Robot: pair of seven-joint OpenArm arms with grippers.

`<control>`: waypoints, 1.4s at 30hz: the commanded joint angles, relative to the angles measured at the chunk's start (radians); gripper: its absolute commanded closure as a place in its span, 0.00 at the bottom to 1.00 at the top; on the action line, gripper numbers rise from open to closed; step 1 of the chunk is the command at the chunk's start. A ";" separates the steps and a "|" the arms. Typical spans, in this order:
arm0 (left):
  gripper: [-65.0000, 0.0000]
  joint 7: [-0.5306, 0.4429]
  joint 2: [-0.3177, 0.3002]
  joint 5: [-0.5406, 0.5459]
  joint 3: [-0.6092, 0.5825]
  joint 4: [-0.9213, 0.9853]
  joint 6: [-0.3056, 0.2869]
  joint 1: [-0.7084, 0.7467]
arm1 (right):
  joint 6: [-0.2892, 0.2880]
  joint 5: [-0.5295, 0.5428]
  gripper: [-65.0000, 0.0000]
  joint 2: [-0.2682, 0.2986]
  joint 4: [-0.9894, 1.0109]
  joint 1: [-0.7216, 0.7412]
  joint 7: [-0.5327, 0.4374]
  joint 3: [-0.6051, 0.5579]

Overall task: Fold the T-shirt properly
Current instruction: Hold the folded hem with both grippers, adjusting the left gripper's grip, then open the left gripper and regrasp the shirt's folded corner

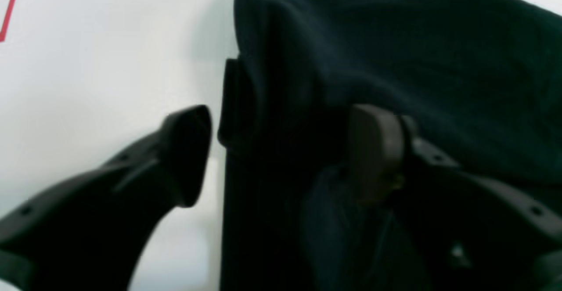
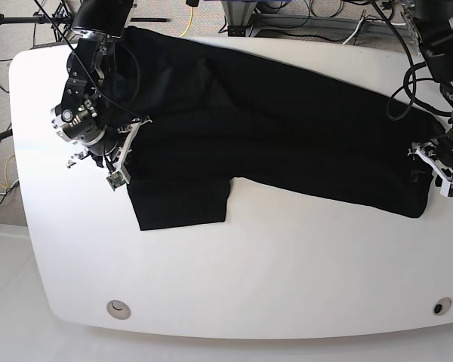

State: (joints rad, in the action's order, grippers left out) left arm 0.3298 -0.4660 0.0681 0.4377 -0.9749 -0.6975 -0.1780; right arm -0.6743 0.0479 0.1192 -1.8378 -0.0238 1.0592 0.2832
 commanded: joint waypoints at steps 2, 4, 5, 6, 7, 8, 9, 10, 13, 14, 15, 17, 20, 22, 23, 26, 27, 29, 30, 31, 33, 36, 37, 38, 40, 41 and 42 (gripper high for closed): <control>0.30 -0.010 -0.029 0.013 0.019 -0.036 0.003 -0.024 | -0.003 -0.004 1.00 0.009 -0.026 0.013 -0.010 0.001; 0.31 -0.001 -0.032 0.013 0.026 -0.041 0.003 -0.023 | -0.003 -0.004 1.00 0.009 -0.027 0.013 -0.008 0.001; 0.31 0.002 -0.034 0.014 0.030 -0.041 0.004 -0.024 | -0.003 -0.004 1.00 0.009 -0.027 0.013 -0.009 0.001; 0.32 0.006 -0.036 0.014 0.034 -0.041 0.004 -0.025 | -0.003 -0.004 1.00 0.010 -0.028 0.013 -0.009 0.001; 0.31 0.016 -0.045 0.020 0.042 -0.040 0.006 -0.026 | -0.004 -0.005 1.00 0.010 -0.028 0.016 -0.006 0.001; 0.31 0.025 -0.054 0.026 0.049 -0.039 0.008 -0.027 | -0.005 -0.005 1.00 0.010 -0.029 0.018 -0.003 0.002; 0.31 0.029 -0.056 0.029 0.052 -0.037 0.008 -0.029 | -0.005 -0.005 1.00 0.009 -0.029 0.019 -0.003 0.002; 0.31 0.032 -0.058 0.033 0.054 -0.034 0.007 -0.031 | -0.005 -0.005 1.00 0.009 -0.030 0.020 -0.003 0.002; 0.32 0.040 -0.061 0.048 0.058 -0.031 0.008 -0.035 | -0.006 -0.006 1.00 0.010 -0.031 0.020 -0.004 0.002; 0.32 0.043 -0.062 0.055 0.058 -0.030 0.007 -0.037 | -0.006 -0.006 1.00 0.010 -0.032 0.021 -0.004 0.002; 0.33 0.044 -0.062 0.064 0.057 -0.030 0.008 -0.038 | -0.007 -0.006 1.00 0.010 -0.033 0.021 -0.004 0.002; 0.39 0.037 -0.056 0.083 0.048 -0.028 0.005 -0.036 | -0.006 -0.006 1.00 0.010 -0.031 0.019 -0.004 0.002; 0.54 0.023 -0.049 0.106 0.040 -0.025 0.004 -0.033 | -0.004 -0.005 1.00 0.010 -0.030 0.018 -0.005 0.002; 0.65 0.019 -0.047 0.116 0.039 -0.022 0.004 -0.034 | -0.004 -0.006 1.00 0.010 -0.030 0.017 -0.004 0.002; 0.69 0.015 -0.047 0.117 0.040 -0.019 0.004 -0.035 | -0.003 -0.005 1.00 0.010 -0.031 0.016 -0.004 0.002; 0.77 0.004 -0.045 0.114 0.041 -0.011 -0.001 -0.035 | -0.002 -0.005 1.00 0.009 -0.031 0.015 -0.003 0.002; 0.75 0.000 -0.045 0.101 0.044 -0.006 -0.001 -0.038 | -0.002 -0.002 1.00 0.009 -0.030 0.015 -0.002 0.002; 0.65 -0.002 -0.045 0.081 0.047 0.002 -0.001 -0.042 | -0.003 0.001 1.00 0.009 -0.030 0.017 0.000 0.003; 0.58 0.000 -0.045 0.076 0.046 0.005 -0.001 -0.042 | -0.003 0.002 1.00 0.009 -0.030 0.017 0.001 0.003; 0.49 -0.001 -0.044 0.073 0.045 0.009 -0.001 -0.044 | -0.003 0.001 1.00 0.009 -0.030 0.017 0.001 0.003; 0.31 -0.003 -0.043 0.071 0.044 0.016 -0.001 -0.045 | -0.004 0.000 1.00 0.009 -0.029 0.017 0.002 0.003; 0.14 -0.006 -0.042 0.072 0.044 0.017 -0.001 -0.044 | -0.005 0.000 1.00 0.009 -0.029 0.017 -0.002 0.004; 0.13 -0.010 -0.037 0.074 0.043 0.014 -0.001 -0.043 | -0.004 0.000 1.00 0.010 -0.028 0.017 -0.005 0.003; 0.13 -0.015 -0.032 0.076 0.043 0.012 -0.001 -0.043 | -0.003 0.001 1.00 0.011 -0.028 0.017 -0.009 0.002; 0.31 -0.020 -0.031 0.073 0.043 0.010 -0.001 -0.045 | -0.002 0.001 1.00 0.012 -0.027 0.016 -0.010 0.002; 0.45 -0.027 -0.031 0.074 0.043 0.007 -0.001 -0.044 | -0.001 0.003 1.00 0.012 -0.027 0.016 -0.011 0.002; 0.58 -0.034 -0.031 0.075 0.043 0.004 -0.001 -0.042 | 0.000 0.004 1.00 0.012 -0.026 0.016 -0.011 0.001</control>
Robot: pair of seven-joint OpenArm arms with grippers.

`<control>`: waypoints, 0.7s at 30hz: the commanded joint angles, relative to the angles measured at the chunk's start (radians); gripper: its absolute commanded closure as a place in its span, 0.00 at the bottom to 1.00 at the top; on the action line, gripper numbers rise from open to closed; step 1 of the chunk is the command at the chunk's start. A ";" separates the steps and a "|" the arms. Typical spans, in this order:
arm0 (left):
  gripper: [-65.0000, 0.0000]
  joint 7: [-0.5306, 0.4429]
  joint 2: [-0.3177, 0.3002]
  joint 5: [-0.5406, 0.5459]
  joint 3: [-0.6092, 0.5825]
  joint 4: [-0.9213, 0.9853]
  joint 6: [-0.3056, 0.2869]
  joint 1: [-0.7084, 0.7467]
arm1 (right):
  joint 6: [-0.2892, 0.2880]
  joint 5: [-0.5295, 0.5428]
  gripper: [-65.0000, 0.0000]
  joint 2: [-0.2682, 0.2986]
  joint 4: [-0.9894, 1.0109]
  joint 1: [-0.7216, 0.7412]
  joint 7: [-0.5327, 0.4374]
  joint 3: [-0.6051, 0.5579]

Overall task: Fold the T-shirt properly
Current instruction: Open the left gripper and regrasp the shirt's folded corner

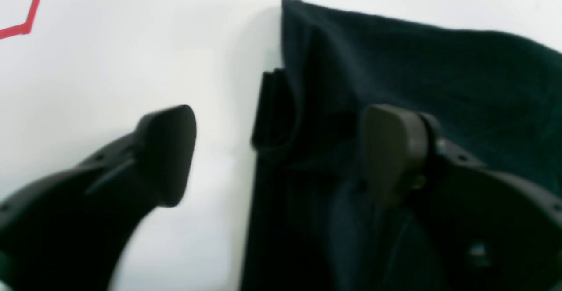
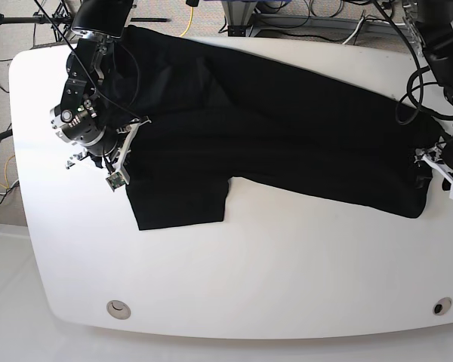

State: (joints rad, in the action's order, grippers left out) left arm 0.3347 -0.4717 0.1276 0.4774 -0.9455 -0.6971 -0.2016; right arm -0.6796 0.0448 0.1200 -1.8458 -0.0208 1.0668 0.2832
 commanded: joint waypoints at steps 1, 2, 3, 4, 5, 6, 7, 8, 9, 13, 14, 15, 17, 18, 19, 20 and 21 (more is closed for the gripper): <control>0.71 -0.048 -0.025 0.016 0.003 -0.028 -0.001 -0.019 | 0.006 0.008 1.00 0.011 -0.016 0.013 -0.020 0.001; 0.83 -0.057 -0.024 0.017 0.002 -0.030 -0.001 -0.019 | 0.006 0.009 1.00 0.011 -0.015 0.013 -0.022 0.001; 0.90 -0.063 -0.023 0.016 0.001 -0.033 -0.001 -0.019 | 0.006 0.009 1.00 0.011 -0.015 0.012 -0.023 0.001; 0.97 -0.069 -0.023 0.015 0.001 -0.036 -0.001 -0.020 | 0.006 0.010 1.00 0.011 -0.015 0.011 -0.025 0.001; 0.99 -0.075 -0.023 0.017 0.001 -0.023 -0.001 -0.024 | 0.006 0.008 1.00 0.010 -0.015 0.012 -0.027 0.002; 1.00 -0.081 -0.022 0.020 0.001 -0.010 -0.001 -0.028 | 0.005 0.007 1.00 0.009 -0.016 0.013 -0.029 0.003; 0.89 -0.076 -0.020 0.018 0.001 -0.006 -0.001 -0.030 | 0.004 0.007 1.00 0.009 -0.015 0.015 -0.028 0.002; 0.77 -0.072 -0.018 0.016 0.002 -0.001 -0.001 -0.033 | 0.004 0.007 1.00 0.009 -0.015 0.016 -0.026 0.001; 0.67 -0.063 -0.017 0.013 0.002 0.004 0.002 -0.037 | 0.003 0.007 1.00 0.009 -0.016 0.017 -0.024 0.001; 0.34 -0.045 -0.011 0.008 0.001 0.023 0.026 -0.046 | 0.002 0.005 1.00 0.009 -0.015 0.017 -0.022 0.001; 0.27 -0.044 -0.009 0.009 -0.001 0.027 0.029 -0.046 | 0.001 0.005 1.00 0.010 -0.015 0.017 -0.021 0.001; 0.20 -0.051 -0.006 0.007 -0.002 0.027 0.026 -0.044 | 0.002 0.006 1.00 0.010 -0.014 0.017 -0.021 0.000; 0.13 -0.059 -0.002 0.005 -0.003 0.028 0.021 -0.040 | 0.003 0.008 1.00 0.010 -0.013 0.017 -0.022 -0.001; 0.13 -0.062 0.000 0.005 -0.002 0.028 0.020 -0.039 | 0.003 0.008 1.00 0.010 -0.014 0.017 -0.022 0.000; 0.14 -0.064 0.001 0.006 -0.001 0.029 0.018 -0.039 | 0.003 0.009 1.00 0.010 -0.014 0.017 -0.023 0.000; 0.15 -0.066 0.002 0.006 -0.001 0.030 0.016 -0.038 | 0.003 0.009 1.00 0.009 -0.014 0.017 -0.024 0.001; 0.15 -0.066 0.002 0.007 0.000 0.032 0.017 -0.040 | 0.003 0.009 1.00 0.009 -0.015 0.017 -0.024 0.001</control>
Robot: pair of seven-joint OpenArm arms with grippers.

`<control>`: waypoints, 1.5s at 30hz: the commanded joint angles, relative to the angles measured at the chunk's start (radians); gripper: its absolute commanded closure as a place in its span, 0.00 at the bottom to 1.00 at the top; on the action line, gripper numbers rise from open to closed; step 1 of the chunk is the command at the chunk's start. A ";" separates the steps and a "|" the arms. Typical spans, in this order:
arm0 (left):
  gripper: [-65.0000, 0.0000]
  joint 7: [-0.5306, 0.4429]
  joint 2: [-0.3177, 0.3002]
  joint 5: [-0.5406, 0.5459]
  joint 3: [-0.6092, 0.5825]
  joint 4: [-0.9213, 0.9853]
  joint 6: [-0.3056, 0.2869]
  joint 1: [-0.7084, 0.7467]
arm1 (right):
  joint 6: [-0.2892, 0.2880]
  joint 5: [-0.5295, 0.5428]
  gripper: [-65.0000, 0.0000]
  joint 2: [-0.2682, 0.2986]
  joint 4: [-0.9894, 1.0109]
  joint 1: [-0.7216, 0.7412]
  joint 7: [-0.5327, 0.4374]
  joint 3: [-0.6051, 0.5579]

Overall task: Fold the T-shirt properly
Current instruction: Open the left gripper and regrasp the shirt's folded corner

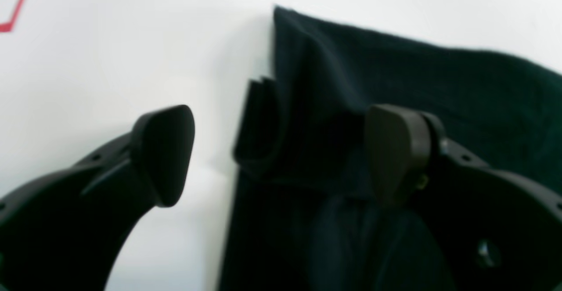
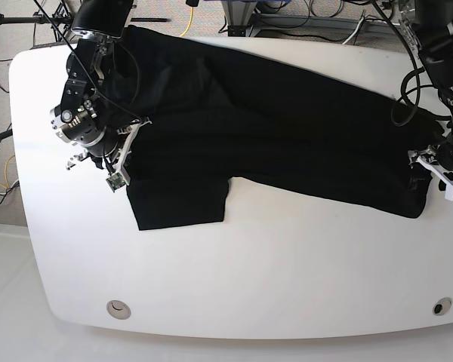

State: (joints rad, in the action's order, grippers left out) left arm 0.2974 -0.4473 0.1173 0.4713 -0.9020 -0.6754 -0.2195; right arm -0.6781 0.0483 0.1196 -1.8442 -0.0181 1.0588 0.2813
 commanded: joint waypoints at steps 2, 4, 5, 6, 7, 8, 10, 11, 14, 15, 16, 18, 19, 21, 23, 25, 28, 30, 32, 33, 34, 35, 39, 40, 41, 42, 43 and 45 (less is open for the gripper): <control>0.16 -0.029 -0.020 0.017 0.006 -0.005 -0.003 -0.023 | 0.001 0.004 1.00 0.009 -0.017 0.015 -0.016 0.002; 0.16 -0.030 -0.017 0.017 -0.001 0.011 0.002 -0.028 | 0.002 0.002 1.00 0.008 -0.017 0.014 -0.016 0.001; 0.16 -0.032 -0.016 0.017 -0.007 0.024 0.006 -0.031 | 0.003 -0.001 0.99 0.008 -0.019 0.013 -0.016 0.000; 0.16 -0.031 -0.015 0.017 -0.008 0.031 0.006 -0.032 | 0.002 -0.001 0.99 0.008 -0.019 0.012 -0.015 0.000; 0.16 -0.031 -0.013 0.017 -0.009 0.037 0.007 -0.033 | 0.002 -0.001 0.99 0.008 -0.020 0.012 -0.015 0.000; 0.17 -0.029 -0.012 0.016 -0.011 0.044 0.007 -0.035 | 0.002 -0.002 0.99 0.008 -0.019 0.012 -0.014 0.001; 0.18 -0.027 -0.009 0.015 -0.015 0.058 0.006 -0.037 | 0.002 -0.003 0.99 0.008 -0.019 0.012 -0.013 0.000; 0.19 -0.026 -0.009 0.015 -0.017 0.066 0.006 -0.038 | 0.001 -0.003 0.99 0.008 -0.020 0.012 -0.013 -0.001; 0.31 -0.015 -0.011 0.012 -0.022 0.094 -0.004 -0.047 | -0.001 -0.003 0.99 0.008 -0.019 0.012 -0.013 0.000; 0.40 -0.007 -0.013 0.011 -0.024 0.108 -0.011 -0.053 | -0.005 -0.001 0.99 0.009 -0.019 0.014 -0.015 0.000; 0.46 -0.004 -0.014 0.011 -0.024 0.110 -0.013 -0.053 | -0.005 -0.001 0.99 0.009 -0.018 0.013 -0.015 0.001; 0.59 0.007 -0.015 0.011 -0.023 0.112 -0.017 -0.054 | -0.004 0.000 0.99 0.009 -0.019 0.011 -0.015 0.002; 0.67 0.014 -0.016 0.011 -0.024 0.112 -0.018 -0.055 | -0.004 0.001 0.99 0.009 -0.020 0.010 -0.015 0.003; 0.78 0.018 -0.016 0.012 -0.023 0.112 -0.023 -0.054 | -0.003 0.002 0.99 0.008 -0.020 0.009 -0.014 0.003; 0.86 0.016 -0.016 0.014 -0.023 0.110 -0.023 -0.056 | -0.001 0.001 0.99 0.008 -0.018 0.007 -0.016 0.003; 0.88 -0.010 -0.013 0.013 -0.016 0.087 -0.023 -0.050 | -0.003 0.001 0.99 0.008 -0.020 0.009 -0.018 0.002; 0.84 -0.016 -0.015 0.013 -0.015 0.077 -0.023 -0.049 | -0.003 0.001 0.99 0.008 -0.021 0.009 -0.016 0.002; 0.81 -0.019 -0.015 0.013 -0.015 0.070 -0.023 -0.048 | -0.003 0.002 0.99 0.008 -0.022 0.009 -0.015 0.002; 0.78 -0.020 -0.015 0.014 -0.016 0.062 -0.023 -0.047 | -0.004 0.002 0.99 0.008 -0.022 0.009 -0.015 0.003; 0.77 -0.020 -0.015 0.014 -0.017 0.059 -0.023 -0.047 | -0.004 0.002 0.99 0.008 -0.022 0.010 -0.014 0.004; 0.77 -0.020 -0.015 0.016 -0.019 0.047 -0.023 -0.048 | -0.004 0.002 0.99 0.007 -0.020 0.011 -0.015 0.004; 0.78 -0.019 -0.016 0.019 -0.022 0.035 -0.023 -0.049 | -0.003 0.003 0.99 0.006 -0.019 0.013 -0.015 0.005; 0.83 -0.012 -0.016 0.019 -0.021 0.010 -0.023 -0.042 | -0.003 0.003 0.99 0.006 -0.018 0.013 -0.015 0.006; 0.84 -0.009 -0.015 0.020 -0.021 0.004 -0.023 -0.040 | -0.003 0.003 0.99 0.006 -0.018 0.013 -0.015 0.006; 0.86 -0.007 -0.015 0.021 -0.021 -0.003 -0.023 -0.039 | -0.003 0.003 0.99 0.005 -0.019 0.013 -0.014 0.006; 0.87 -0.004 -0.015 0.021 -0.021 -0.009 -0.023 -0.036 | -0.003 0.004 0.99 0.005 -0.019 0.013 -0.014 0.006; 0.88 -0.001 -0.015 0.021 -0.021 -0.015 -0.023 -0.033 | -0.003 0.005 0.99 0.005 -0.019 0.014 -0.014 0.006; 0.95 0.017 -0.010 0.022 -0.023 -0.055 -0.023 -0.020 | -0.003 0.011 0.99 0.005 -0.022 0.018 -0.012 0.004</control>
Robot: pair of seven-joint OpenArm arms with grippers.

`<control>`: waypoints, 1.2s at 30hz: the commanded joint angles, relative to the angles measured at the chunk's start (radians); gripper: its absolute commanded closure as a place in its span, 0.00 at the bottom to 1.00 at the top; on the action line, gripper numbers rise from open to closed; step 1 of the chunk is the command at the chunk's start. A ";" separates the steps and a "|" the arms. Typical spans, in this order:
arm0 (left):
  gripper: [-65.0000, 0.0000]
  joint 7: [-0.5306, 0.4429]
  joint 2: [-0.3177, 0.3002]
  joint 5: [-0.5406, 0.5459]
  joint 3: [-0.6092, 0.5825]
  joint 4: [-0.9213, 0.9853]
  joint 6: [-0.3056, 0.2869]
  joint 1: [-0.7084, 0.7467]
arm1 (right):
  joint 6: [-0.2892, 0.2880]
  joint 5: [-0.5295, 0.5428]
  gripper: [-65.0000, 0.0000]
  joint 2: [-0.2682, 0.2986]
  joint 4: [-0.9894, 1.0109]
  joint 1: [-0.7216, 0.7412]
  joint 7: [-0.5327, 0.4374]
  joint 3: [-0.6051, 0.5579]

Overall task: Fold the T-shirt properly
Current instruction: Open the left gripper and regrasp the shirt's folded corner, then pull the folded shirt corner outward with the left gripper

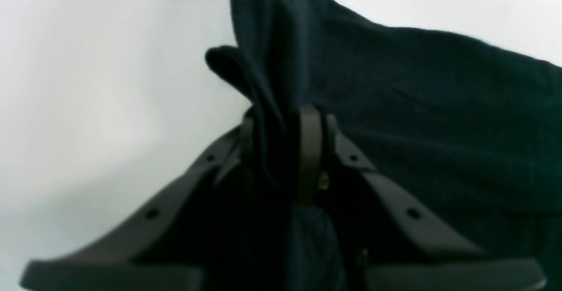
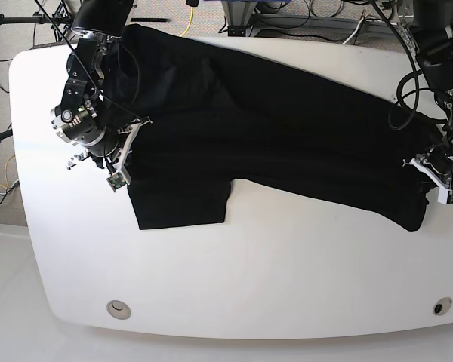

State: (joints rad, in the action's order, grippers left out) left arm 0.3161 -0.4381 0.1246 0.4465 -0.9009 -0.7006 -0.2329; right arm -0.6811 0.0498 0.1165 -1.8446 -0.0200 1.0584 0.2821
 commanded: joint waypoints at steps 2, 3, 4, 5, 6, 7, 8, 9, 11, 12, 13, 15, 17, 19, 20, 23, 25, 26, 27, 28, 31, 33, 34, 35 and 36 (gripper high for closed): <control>0.99 0.010 -0.018 0.014 0.002 -0.070 0.002 -0.001 | 0.000 0.011 0.99 0.008 -0.021 0.020 -0.011 0.003; 1.00 0.015 -0.018 0.014 0.002 -0.078 0.002 0.003 | 0.000 0.012 0.99 0.009 -0.021 0.020 -0.011 0.003; 1.00 0.020 -0.018 0.014 0.001 -0.086 0.002 0.007 | 0.001 0.013 0.99 0.009 -0.020 0.021 -0.011 0.003; 1.00 0.021 -0.019 0.015 0.002 -0.097 0.002 0.013 | 0.001 0.014 0.99 0.009 -0.021 0.021 -0.010 0.003; 1.00 0.023 -0.020 0.016 0.002 -0.107 0.002 0.018 | 0.002 0.014 0.99 0.009 -0.021 0.022 -0.009 0.004; 1.00 0.027 -0.020 0.020 0.002 -0.120 0.002 0.024 | 0.003 0.015 0.99 0.009 -0.021 0.024 -0.009 0.004; 1.00 0.031 -0.021 0.023 0.002 -0.133 0.002 0.029 | 0.005 0.016 0.99 0.009 -0.021 0.026 -0.008 0.004; 1.00 0.044 -0.023 0.031 0.008 -0.170 0.002 0.043 | 0.004 0.014 0.99 0.008 -0.021 0.027 -0.008 0.004; 1.00 0.064 -0.026 0.043 0.015 -0.224 0.002 0.064 | 0.004 0.013 1.00 0.006 -0.021 0.029 -0.009 0.004; 1.00 0.070 -0.026 0.047 0.016 -0.241 0.002 0.070 | 0.004 0.014 1.00 0.006 -0.021 0.031 -0.008 0.005; 1.00 0.076 -0.028 0.049 0.018 -0.256 0.002 0.076 | 0.005 0.016 1.00 0.006 -0.021 0.033 -0.007 0.005; 1.00 0.086 -0.030 0.054 0.021 -0.285 0.002 0.086 | 0.007 0.017 1.00 0.005 -0.020 0.037 -0.006 0.005; 1.00 0.092 -0.030 0.057 0.026 -0.311 0.002 0.094 | 0.009 0.017 1.00 0.005 -0.020 0.037 -0.006 0.005; 0.97 0.100 -0.029 0.051 0.031 -0.350 0.002 0.102 | 0.008 0.015 1.00 0.005 -0.020 0.032 -0.009 0.003; 0.94 0.105 -0.028 0.045 0.034 -0.377 0.002 0.107 | 0.007 0.013 1.00 0.006 -0.019 0.029 -0.012 0.001; 0.80 0.112 -0.026 0.038 0.039 -0.411 0.002 0.109 | 0.006 0.013 1.00 0.005 -0.022 0.023 -0.015 0.000; 0.68 0.121 -0.025 0.035 0.041 -0.432 0.002 0.112 | 0.005 0.012 1.00 0.004 -0.024 0.020 -0.018 0.000; 0.62 0.127 -0.025 0.034 0.042 -0.443 0.002 0.114 | 0.005 0.012 1.00 0.004 -0.025 0.018 -0.019 0.000; 0.57 0.130 -0.025 0.033 0.043 -0.450 0.002 0.118 | 0.005 0.011 1.00 0.004 -0.025 0.017 -0.020 0.000; 0.52 0.133 -0.025 0.031 0.045 -0.457 0.002 0.122 | 0.005 0.011 1.00 0.005 -0.025 0.017 -0.021 0.000; 0.53 0.120 -0.029 0.027 0.041 -0.490 0.002 0.156 | 0.002 0.007 1.00 0.004 -0.022 0.008 -0.008 0.004; 0.61 0.108 -0.029 0.029 0.043 -0.495 0.002 0.169 | 0.000 0.008 1.00 0.004 -0.021 0.008 -0.006 0.004; 0.65 0.102 -0.029 0.031 0.044 -0.498 0.002 0.175 | 0.000 0.008 1.00 0.005 -0.021 0.009 -0.005 0.004; 0.69 0.103 -0.030 0.032 0.044 -0.500 0.002 0.181 | 0.000 0.008 1.00 0.005 -0.020 0.008 -0.005 0.004; 0.72 0.103 -0.030 0.033 0.045 -0.502 0.002 0.187 | -0.001 0.008 1.00 0.005 -0.020 0.007 -0.004 0.004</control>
State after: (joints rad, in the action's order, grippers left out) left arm 0.4416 -0.4442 0.1440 0.4839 -1.3804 -0.7006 -0.0376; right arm -0.6807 0.0525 0.1139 -1.8454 -0.0261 1.0599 0.2817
